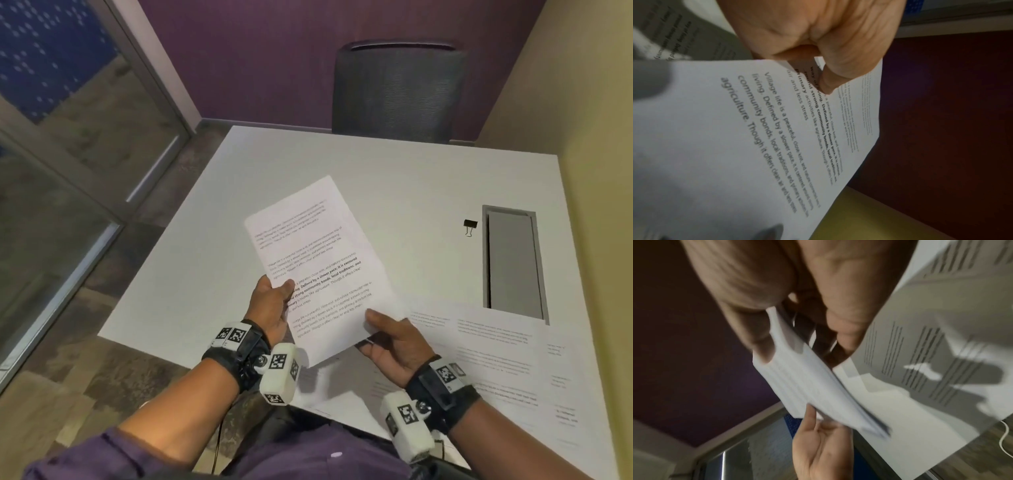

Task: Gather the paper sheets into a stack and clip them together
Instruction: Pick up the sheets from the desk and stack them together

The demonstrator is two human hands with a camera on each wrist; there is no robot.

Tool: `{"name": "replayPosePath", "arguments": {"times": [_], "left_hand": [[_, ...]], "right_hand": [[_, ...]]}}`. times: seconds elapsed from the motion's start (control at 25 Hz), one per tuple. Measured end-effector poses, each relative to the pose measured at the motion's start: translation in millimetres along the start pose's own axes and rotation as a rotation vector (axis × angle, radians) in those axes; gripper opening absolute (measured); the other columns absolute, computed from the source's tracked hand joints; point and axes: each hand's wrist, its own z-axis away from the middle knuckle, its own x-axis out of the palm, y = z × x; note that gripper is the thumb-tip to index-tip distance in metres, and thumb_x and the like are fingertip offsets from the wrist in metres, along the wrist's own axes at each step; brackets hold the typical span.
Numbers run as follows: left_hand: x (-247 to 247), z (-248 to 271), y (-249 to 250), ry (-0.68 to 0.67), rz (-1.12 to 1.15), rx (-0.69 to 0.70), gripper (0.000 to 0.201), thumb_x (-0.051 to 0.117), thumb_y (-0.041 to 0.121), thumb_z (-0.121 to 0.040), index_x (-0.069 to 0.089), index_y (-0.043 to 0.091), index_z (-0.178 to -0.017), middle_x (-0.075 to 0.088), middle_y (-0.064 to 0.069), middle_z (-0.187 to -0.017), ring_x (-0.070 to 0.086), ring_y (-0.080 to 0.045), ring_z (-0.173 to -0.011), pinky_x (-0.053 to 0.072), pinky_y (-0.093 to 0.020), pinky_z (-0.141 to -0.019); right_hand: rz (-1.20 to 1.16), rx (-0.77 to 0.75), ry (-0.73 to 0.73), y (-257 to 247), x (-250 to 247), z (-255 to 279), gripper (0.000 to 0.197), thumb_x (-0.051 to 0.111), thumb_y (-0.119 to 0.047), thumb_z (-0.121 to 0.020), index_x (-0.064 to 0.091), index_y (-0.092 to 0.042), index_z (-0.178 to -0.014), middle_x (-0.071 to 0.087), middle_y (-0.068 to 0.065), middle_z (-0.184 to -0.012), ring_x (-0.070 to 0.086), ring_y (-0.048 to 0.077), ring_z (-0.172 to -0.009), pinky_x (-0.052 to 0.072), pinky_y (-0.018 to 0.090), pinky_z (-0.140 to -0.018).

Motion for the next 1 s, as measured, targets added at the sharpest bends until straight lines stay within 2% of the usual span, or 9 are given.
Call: {"name": "replayPosePath", "arguments": {"times": [0.16, 0.32, 0.48, 0.6, 0.68, 0.76, 0.84, 0.92, 1.0], "left_hand": [[-4, -7, 9, -0.018, 0.073, 0.029, 0.024, 0.049, -0.006, -0.099, 0.054, 0.011, -0.116, 0.071, -0.011, -0.113, 0.07, -0.025, -0.096, 0.06, -0.043, -0.081], [-39, -30, 42, -0.05, 0.04, 0.021, 0.024, 0.05, -0.006, -0.098, 0.056, 0.009, -0.115, 0.069, -0.018, -0.12, 0.067, -0.027, -0.101, 0.057, -0.041, -0.078], [-104, -70, 94, 0.008, -0.121, 0.078, 0.036, 0.058, -0.011, -0.091, 0.055, 0.015, -0.116, 0.068, -0.018, -0.115, 0.066, -0.023, -0.085, 0.059, -0.029, -0.065], [-142, -101, 119, -0.134, -0.523, 0.219, 0.057, 0.067, -0.013, -0.082, 0.052, 0.021, -0.125, 0.061, -0.005, -0.126, 0.06, -0.019, -0.11, 0.053, -0.028, -0.078], [-156, -118, 120, -0.314, -0.715, 0.214, 0.067, 0.071, -0.011, -0.077, 0.052, 0.026, -0.129, 0.061, 0.001, -0.133, 0.056, -0.017, -0.122, 0.052, -0.032, -0.089], [-164, -132, 113, -0.393, -0.776, 0.186, 0.055, 0.069, -0.007, -0.077, 0.059, 0.024, -0.123, 0.071, -0.003, -0.121, 0.065, -0.021, -0.114, 0.054, -0.043, -0.095], [-170, -140, 107, -0.325, -0.799, 0.189, 0.034, 0.063, -0.006, -0.081, 0.068, 0.018, -0.106, 0.075, -0.005, -0.104, 0.069, -0.025, -0.101, 0.055, -0.041, -0.09], [-177, -146, 102, -0.283, -0.738, 0.164, 0.026, 0.059, -0.004, -0.077, 0.073, 0.015, -0.09, 0.072, -0.005, -0.089, 0.063, -0.023, -0.088, 0.048, -0.037, -0.079], [-181, -147, 98, -0.3, -0.639, 0.133, 0.026, 0.053, 0.003, -0.067, 0.072, 0.015, -0.08, 0.061, -0.007, -0.079, 0.05, -0.021, -0.08, 0.038, -0.036, -0.075]], "right_hand": [[0.148, -0.146, 0.183, 21, 36, -24, 0.044, 0.059, 0.01, -0.089, 0.059, -0.006, -0.13, 0.07, 0.016, -0.124, 0.067, 0.037, -0.112, 0.06, 0.046, -0.08], [0.362, -0.227, 0.291, 18, 50, -38, 0.036, 0.058, 0.011, -0.088, 0.065, -0.004, -0.119, 0.072, 0.022, -0.113, 0.066, 0.032, -0.09, 0.053, 0.038, -0.069], [0.589, -0.266, 0.35, 20, 45, -45, 0.025, 0.065, 0.002, -0.083, 0.075, -0.012, -0.102, 0.074, 0.02, -0.098, 0.061, 0.029, -0.076, 0.056, 0.047, -0.067], [0.735, -0.272, 0.373, 27, 53, -45, 0.012, 0.069, -0.004, -0.08, 0.077, -0.013, -0.083, 0.072, 0.018, -0.076, 0.062, 0.023, -0.07, 0.05, 0.039, -0.069], [0.889, -0.287, 0.367, 35, 63, -49, 0.022, 0.065, 0.003, -0.084, 0.074, -0.015, -0.074, 0.064, 0.007, -0.059, 0.056, 0.014, -0.055, 0.047, 0.031, -0.061], [1.045, -0.28, 0.329, 46, 70, -60, 0.023, 0.058, 0.008, -0.084, 0.075, -0.007, -0.079, 0.064, 0.02, -0.063, 0.056, 0.019, -0.055, 0.049, 0.033, -0.062], [1.129, -0.304, 0.356, 59, 68, -70, 0.019, 0.056, 0.006, -0.084, 0.074, -0.001, -0.084, 0.07, 0.026, -0.077, 0.063, 0.025, -0.067, 0.054, 0.041, -0.072], [1.143, -0.341, 0.401, 71, 67, -77, 0.017, 0.058, -0.008, -0.088, 0.073, -0.006, -0.095, 0.071, 0.028, -0.09, 0.068, 0.04, -0.083, 0.056, 0.051, -0.079], [1.128, -0.385, 0.415, 81, 67, -80, 0.017, 0.057, -0.016, -0.091, 0.074, -0.013, -0.096, 0.07, 0.03, -0.09, 0.065, 0.044, -0.079, 0.055, 0.052, -0.076]]}}
